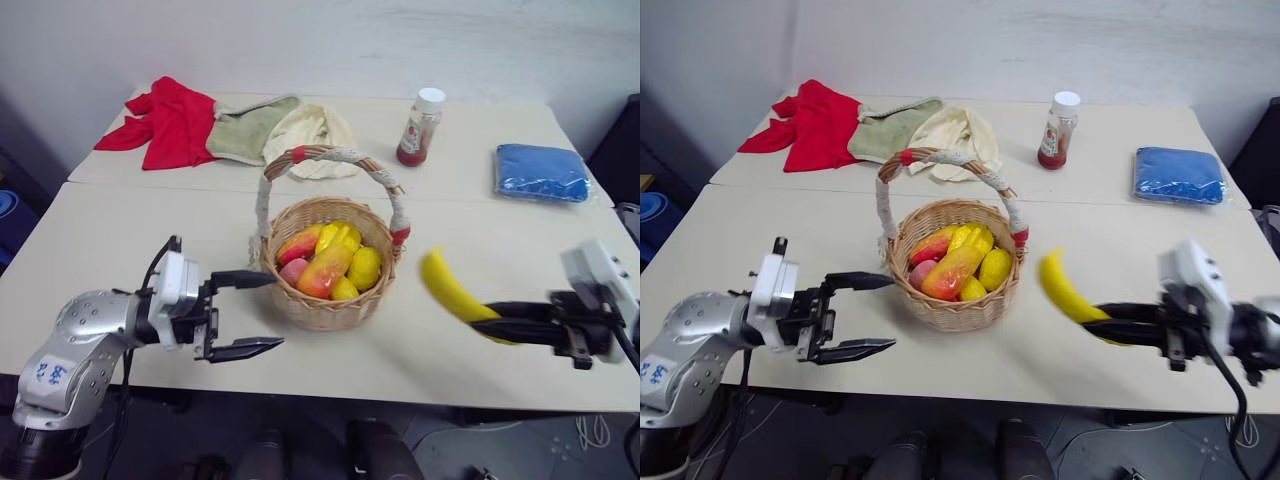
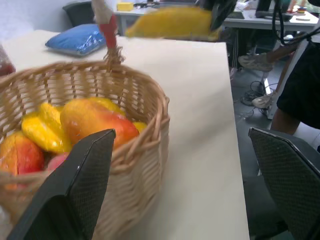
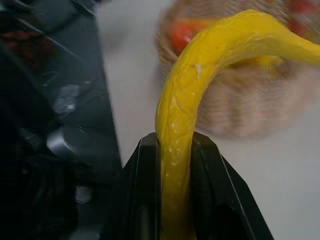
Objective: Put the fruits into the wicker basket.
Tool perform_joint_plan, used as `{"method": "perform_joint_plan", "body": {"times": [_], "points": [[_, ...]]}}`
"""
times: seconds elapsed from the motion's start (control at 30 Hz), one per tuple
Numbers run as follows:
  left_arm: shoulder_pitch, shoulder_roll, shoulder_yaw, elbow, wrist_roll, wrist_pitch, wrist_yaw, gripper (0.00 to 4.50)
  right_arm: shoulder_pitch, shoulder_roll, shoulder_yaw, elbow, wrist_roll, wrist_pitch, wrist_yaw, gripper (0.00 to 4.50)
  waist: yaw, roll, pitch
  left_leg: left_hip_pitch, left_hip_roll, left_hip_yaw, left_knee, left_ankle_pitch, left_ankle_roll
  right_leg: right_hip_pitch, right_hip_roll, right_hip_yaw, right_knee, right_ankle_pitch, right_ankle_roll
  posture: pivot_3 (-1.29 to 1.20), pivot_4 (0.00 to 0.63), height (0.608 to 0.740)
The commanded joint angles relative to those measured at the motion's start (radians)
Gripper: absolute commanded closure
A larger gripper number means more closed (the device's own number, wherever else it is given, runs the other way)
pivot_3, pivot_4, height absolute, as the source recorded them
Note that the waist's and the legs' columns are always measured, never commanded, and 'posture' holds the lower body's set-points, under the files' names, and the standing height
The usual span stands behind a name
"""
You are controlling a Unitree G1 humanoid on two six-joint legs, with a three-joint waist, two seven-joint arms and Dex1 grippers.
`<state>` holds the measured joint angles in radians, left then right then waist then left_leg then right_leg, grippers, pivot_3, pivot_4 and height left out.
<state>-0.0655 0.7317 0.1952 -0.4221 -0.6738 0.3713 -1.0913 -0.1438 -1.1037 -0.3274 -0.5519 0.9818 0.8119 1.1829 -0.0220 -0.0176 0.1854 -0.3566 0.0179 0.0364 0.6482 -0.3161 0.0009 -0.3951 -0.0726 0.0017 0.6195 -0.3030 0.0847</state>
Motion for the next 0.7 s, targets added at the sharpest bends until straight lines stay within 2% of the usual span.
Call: {"method": "perform_joint_plan", "body": {"times": [0.03, 0.13, 0.2, 0.27, 0.37, 0.47, 0.63, 0.7], "points": [[0.007, -0.032, 0.077, -0.023, -0.052, 0.0, 0.07, 0.0, -0.223, 0.069, 0.191, 0.001, -0.008, 0.086, -0.128, 4.13, -0.001, -0.001, 0.001, -0.001, 0.0, 0.0, 0.0, 0.0, 0.0, -0.001, -0.001, 0.0, -0.001, 0.0, 0.0, 0.0, 0.15, 0.74], [0.037, -0.056, 0.124, -0.038, -0.073, 0.008, 0.122, 0.0, -0.442, 0.219, 0.328, 0.071, -0.076, 0.139, -0.284, 4.13, -0.004, -0.001, 0.001, -0.006, -0.002, 0.0, 0.002, 0.0, 0.0, -0.006, -0.004, 0.0, 0.0, 0.0, 0.0, 0.0, 0.15, 0.74], [0.067, -0.063, 0.142, -0.056, -0.073, 0.005, 0.139, 0.0, -0.521, 0.315, 0.382, 0.121, -0.146, 0.131, -0.373, 4.13, -0.004, -0.002, 0.001, -0.017, -0.003, 0.0, 0.003, 0.001, -0.001, -0.017, -0.005, 0.0, 0.002, 0.001, 0.001, 0.0, 0.15, 0.74], [0.096, -0.074, 0.151, -0.077, -0.072, 0.0, 0.158, 0.0, -0.555, 0.391, 0.407, 0.166, -0.188, 0.155, -0.46, 4.13, -0.004, -0.002, 0.001, -0.019, -0.003, 0.0, 0.003, 0.004, -0.007, -0.02, -0.005, 0.0, 0.002, 0.001, 0.001, 0.0, 0.15, 0.74], [0.115, -0.086, 0.153, -0.097, -0.068, -0.005, 0.18, 0.0, -0.539, 0.484, 0.395, 0.154, -0.204, 0.154, -0.544, 3.08, 0.0, -0.002, 0.001, -0.022, -0.003, 0.0, 0.002, 0.005, -0.007, -0.021, -0.005, -0.002, 0.002, 0.0, 0.0, 0.0, 0.15, 0.74], [0.137, -0.096, 0.158, -0.114, -0.066, -0.009, 0.196, 0.0, -0.443, 0.483, 0.343, 0.049, -0.129, 0.118, -0.461, 2.05, 0.003, -0.002, 0.001, -0.023, -0.003, 0.0, 0.002, 0.004, -0.006, -0.02, -0.005, -0.003, 0.002, 0.0, 0.001, 0.0, 0.15, 0.74], [0.176, -0.104, 0.166, -0.123, -0.06, -0.034, 0.193, 0.0, -0.25, 0.347, 0.148, 0.013, 0.017, 0.128, -0.297, 0.32, 0.004, -0.002, 0.001, -0.024, -0.003, 0.0, 0.004, -0.002, 0.004, -0.019, -0.006, -0.004, 0.0, 0.001, 0.001, 0.0, 0.15, 0.74], [0.185, -0.107, 0.167, -0.122, -0.058, -0.045, 0.191, 0.0, -0.188, 0.268, 0.094, 0.066, 0.001, 0.107, -0.216, 0.32, 0.007, -0.002, 0.001, -0.023, -0.003, 0.0, 0.005, -0.003, 0.006, -0.017, -0.006, -0.004, 0.0, 0.001, 0.002, 0.0, 0.15, 0.74]]}}
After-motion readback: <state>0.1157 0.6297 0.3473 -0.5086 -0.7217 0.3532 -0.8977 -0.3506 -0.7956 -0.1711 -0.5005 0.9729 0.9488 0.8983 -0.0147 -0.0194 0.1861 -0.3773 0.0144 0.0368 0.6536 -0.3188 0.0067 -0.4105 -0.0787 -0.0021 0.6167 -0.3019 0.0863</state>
